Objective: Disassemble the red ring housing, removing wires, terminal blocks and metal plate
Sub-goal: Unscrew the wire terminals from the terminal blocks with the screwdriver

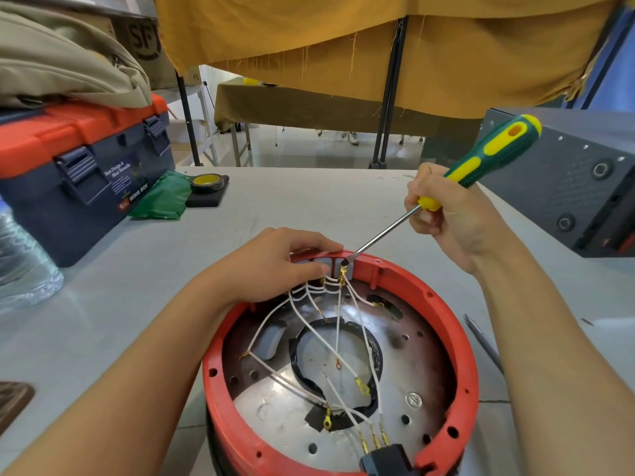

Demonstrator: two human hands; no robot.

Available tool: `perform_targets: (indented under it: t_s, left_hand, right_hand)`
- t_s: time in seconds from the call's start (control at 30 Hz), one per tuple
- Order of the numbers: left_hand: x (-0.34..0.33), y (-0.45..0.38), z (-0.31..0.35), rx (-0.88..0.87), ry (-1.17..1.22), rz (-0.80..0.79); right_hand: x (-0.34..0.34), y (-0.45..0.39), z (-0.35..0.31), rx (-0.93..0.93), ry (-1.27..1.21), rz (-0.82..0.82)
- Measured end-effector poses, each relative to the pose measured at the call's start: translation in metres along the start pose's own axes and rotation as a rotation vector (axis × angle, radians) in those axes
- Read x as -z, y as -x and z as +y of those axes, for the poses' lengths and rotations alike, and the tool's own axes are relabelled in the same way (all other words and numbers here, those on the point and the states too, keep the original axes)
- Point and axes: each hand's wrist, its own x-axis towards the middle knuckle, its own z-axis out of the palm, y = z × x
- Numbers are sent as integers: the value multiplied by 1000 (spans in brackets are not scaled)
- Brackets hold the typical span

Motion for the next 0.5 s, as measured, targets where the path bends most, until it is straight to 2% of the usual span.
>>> perform_targets:
  t_s: [0.5]
  left_hand:
    - [1,-1,0,-17,36,-4]
  right_hand:
    - [-10,-6,8,-46,-57,205]
